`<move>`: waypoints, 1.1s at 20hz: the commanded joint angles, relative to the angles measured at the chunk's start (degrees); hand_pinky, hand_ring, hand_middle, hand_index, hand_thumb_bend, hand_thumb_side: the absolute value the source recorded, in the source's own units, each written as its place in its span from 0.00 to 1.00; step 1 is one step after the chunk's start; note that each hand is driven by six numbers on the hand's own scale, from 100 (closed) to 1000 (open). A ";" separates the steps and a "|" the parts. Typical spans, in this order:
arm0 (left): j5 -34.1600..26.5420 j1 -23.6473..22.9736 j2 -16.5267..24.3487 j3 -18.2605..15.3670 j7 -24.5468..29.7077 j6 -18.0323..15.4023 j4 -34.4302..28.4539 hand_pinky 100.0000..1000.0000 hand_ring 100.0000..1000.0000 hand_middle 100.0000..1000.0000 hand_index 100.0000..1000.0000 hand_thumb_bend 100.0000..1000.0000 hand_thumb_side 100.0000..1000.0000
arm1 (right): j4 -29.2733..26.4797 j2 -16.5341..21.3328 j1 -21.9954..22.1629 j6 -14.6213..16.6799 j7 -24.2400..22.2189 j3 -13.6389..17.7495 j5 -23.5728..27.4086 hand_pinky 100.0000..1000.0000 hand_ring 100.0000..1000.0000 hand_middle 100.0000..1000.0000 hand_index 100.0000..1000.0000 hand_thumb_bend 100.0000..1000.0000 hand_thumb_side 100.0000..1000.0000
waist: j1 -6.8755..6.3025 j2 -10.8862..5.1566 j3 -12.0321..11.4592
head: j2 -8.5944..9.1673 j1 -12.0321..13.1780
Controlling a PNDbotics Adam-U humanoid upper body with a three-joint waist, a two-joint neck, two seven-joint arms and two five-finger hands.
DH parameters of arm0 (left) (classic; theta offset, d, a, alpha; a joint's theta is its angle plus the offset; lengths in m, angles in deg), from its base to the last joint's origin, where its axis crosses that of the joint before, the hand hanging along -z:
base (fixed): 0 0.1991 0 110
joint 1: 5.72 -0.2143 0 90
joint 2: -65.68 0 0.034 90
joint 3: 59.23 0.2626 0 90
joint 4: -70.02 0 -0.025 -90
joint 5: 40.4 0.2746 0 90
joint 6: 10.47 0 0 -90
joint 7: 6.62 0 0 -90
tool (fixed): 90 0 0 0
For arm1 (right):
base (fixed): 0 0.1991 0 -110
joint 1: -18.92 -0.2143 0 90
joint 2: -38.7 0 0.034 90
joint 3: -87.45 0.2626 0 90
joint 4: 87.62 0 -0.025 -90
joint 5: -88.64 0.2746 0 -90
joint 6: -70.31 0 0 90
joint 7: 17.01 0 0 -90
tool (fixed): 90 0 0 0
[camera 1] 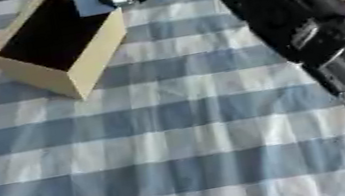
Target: Pick up objects on the table and place them in the box.
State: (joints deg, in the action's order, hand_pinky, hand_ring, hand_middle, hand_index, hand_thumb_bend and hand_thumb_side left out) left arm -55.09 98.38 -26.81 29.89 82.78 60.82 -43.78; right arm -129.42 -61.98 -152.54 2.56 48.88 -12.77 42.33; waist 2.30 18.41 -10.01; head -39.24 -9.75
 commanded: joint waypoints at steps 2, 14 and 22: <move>-0.46 0.74 1.06 0.20 0.53 0.09 -0.80 0.60 0.62 0.69 0.75 0.00 0.75 | 1.91 -2.67 -2.31 -0.86 4.20 3.73 -5.36 0.71 0.64 0.47 0.72 0.00 0.51 | -0.10 -0.88 -0.77 | 0.93 -1.56; -0.88 2.09 0.49 0.83 1.52 0.98 -0.80 0.60 0.62 0.69 0.75 0.01 0.76 | 5.66 -7.54 -2.30 -3.26 10.94 9.34 -16.79 0.71 0.65 0.48 0.73 0.00 0.50 | 1.70 0.99 -4.06 | 3.14 -3.34; -0.84 2.01 0.00 0.84 1.65 1.41 -0.80 0.60 0.62 0.69 0.75 0.01 0.76 | 8.60 -8.54 -1.42 -4.10 12.31 10.05 -24.31 0.75 0.73 0.59 0.78 0.00 0.52 | 1.79 1.27 -4.33 | 3.19 -3.94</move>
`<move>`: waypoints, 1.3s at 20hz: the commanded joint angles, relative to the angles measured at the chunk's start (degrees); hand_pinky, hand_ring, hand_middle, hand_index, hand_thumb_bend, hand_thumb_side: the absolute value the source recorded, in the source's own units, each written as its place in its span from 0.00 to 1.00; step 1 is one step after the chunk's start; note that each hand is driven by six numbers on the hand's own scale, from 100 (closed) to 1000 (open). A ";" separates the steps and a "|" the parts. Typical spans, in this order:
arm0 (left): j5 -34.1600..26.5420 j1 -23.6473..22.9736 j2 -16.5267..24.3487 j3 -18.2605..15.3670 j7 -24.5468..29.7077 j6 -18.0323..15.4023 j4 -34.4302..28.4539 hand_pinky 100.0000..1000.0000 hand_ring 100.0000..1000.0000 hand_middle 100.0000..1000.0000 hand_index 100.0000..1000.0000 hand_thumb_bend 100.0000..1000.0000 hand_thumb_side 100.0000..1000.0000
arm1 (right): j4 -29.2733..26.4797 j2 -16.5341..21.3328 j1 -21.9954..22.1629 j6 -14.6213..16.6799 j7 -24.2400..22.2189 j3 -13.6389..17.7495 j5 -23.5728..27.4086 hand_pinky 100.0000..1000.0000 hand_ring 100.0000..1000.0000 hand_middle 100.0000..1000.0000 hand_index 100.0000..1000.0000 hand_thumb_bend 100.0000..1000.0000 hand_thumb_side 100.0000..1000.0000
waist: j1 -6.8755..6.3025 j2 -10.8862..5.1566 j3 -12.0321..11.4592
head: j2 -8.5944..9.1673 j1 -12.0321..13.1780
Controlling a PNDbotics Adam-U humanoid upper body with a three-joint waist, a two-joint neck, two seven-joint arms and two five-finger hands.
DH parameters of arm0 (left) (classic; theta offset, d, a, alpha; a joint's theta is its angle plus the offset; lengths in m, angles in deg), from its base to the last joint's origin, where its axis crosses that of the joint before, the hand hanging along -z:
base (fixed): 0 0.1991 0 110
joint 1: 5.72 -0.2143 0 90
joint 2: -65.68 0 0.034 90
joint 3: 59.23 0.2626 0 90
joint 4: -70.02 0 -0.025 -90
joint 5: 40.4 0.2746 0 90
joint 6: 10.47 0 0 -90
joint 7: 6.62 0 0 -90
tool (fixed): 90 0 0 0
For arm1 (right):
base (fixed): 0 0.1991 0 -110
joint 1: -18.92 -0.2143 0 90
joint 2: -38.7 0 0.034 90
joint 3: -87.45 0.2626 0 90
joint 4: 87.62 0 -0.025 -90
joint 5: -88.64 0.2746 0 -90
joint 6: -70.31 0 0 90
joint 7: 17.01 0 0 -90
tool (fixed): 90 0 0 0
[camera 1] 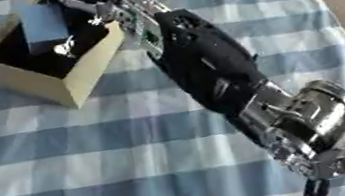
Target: Pick up objects on the table and place them in the box.
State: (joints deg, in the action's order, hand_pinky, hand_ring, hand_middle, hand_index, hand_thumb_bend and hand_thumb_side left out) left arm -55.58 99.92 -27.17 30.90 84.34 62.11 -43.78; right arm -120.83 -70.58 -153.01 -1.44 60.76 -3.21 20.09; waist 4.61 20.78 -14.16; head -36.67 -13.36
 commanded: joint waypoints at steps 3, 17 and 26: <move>-0.34 0.36 0.12 -0.14 0.10 0.29 -0.80 0.60 0.61 0.69 0.75 0.01 0.76 | -0.06 -0.25 -0.93 0.26 0.16 0.61 -3.78 0.78 0.77 0.67 0.84 0.00 0.52 | -0.55 -1.14 -0.30 | 0.66 -0.52; -0.53 0.47 -0.34 0.19 0.59 1.30 -0.80 0.60 0.62 0.69 0.75 0.02 0.76 | -2.61 -0.56 -1.39 -6.78 2.62 2.53 -12.82 0.87 0.90 0.84 0.99 0.37 0.73 | -0.11 -1.29 -0.76 | 1.30 -1.16; -0.78 0.37 -0.42 0.09 0.66 1.54 -0.80 0.60 0.62 0.69 0.75 0.02 0.76 | -6.94 0.06 -1.76 -6.01 2.85 3.40 -4.69 0.83 0.85 0.79 0.98 0.11 0.77 | -0.42 -1.71 -0.11 | 1.28 -0.60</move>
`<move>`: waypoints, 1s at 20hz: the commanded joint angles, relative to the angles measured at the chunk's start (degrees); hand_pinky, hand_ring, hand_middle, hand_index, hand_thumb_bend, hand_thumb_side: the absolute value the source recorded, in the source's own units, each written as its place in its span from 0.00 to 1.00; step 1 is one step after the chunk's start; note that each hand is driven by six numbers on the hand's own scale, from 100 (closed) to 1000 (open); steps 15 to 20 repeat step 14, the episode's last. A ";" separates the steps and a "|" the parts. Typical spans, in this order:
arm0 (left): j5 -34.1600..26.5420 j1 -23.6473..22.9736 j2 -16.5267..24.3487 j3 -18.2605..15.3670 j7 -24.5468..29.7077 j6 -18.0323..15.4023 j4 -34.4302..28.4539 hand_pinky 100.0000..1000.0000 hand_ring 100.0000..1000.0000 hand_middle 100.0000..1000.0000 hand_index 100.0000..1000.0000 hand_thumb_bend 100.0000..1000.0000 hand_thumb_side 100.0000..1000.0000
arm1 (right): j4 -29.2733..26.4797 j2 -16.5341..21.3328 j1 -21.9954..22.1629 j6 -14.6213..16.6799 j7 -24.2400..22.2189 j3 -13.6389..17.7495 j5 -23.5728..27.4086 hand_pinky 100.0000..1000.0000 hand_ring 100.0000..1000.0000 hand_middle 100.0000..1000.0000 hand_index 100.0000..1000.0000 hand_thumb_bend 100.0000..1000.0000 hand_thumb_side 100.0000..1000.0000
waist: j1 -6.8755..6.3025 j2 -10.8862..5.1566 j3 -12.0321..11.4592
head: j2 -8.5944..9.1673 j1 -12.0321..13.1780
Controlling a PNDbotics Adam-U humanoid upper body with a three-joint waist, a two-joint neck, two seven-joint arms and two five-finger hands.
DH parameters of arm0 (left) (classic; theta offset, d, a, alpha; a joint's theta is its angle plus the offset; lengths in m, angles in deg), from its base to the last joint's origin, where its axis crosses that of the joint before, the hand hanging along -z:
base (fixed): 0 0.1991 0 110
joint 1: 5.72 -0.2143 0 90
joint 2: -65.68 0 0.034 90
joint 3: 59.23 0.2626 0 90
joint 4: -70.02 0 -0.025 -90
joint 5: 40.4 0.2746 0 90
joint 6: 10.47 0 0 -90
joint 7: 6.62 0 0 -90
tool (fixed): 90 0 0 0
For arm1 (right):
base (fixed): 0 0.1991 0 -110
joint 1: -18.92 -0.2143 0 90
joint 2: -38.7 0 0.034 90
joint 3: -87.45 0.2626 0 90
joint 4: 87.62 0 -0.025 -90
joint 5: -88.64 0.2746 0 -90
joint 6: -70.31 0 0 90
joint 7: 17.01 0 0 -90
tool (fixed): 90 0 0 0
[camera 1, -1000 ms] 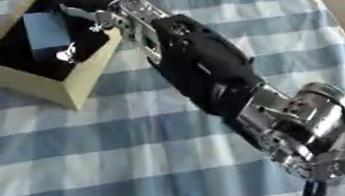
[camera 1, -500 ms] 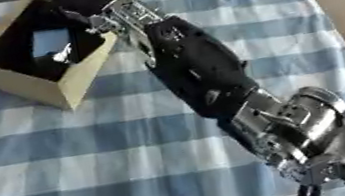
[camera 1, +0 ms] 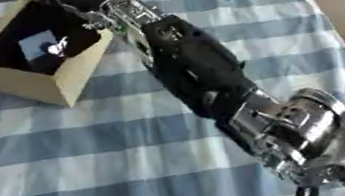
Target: Pick up objects on the table and place them in the box.
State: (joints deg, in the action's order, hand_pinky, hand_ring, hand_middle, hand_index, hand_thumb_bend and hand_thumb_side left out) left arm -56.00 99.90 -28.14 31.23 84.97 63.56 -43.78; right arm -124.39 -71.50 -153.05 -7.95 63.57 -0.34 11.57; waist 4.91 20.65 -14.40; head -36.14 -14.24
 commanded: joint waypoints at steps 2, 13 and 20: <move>-0.31 0.25 0.61 -0.36 -0.02 0.08 -0.80 0.60 0.62 0.69 0.75 0.01 0.76 | -5.77 2.07 -2.02 1.27 -0.60 -0.06 8.89 0.82 0.83 0.77 0.96 0.00 0.79 | -0.82 -1.71 0.47 | 0.56 0.88; 0.17 -0.40 1.18 -1.09 -0.73 -0.57 -0.80 0.60 0.62 0.69 0.75 0.00 0.75 | -23.09 13.69 0.76 0.22 -6.50 -7.14 34.10 0.77 0.75 0.68 0.85 0.00 0.73 | -2.27 -2.66 3.17 | -1.13 6.04; 0.20 -0.44 1.26 -1.15 -0.81 -0.69 -0.80 0.60 0.62 0.69 0.75 0.00 0.75 | -25.18 14.89 1.57 -0.01 -6.73 -7.69 35.87 0.76 0.75 0.68 0.85 0.00 0.70 | -2.44 -2.71 3.40 | -1.28 6.47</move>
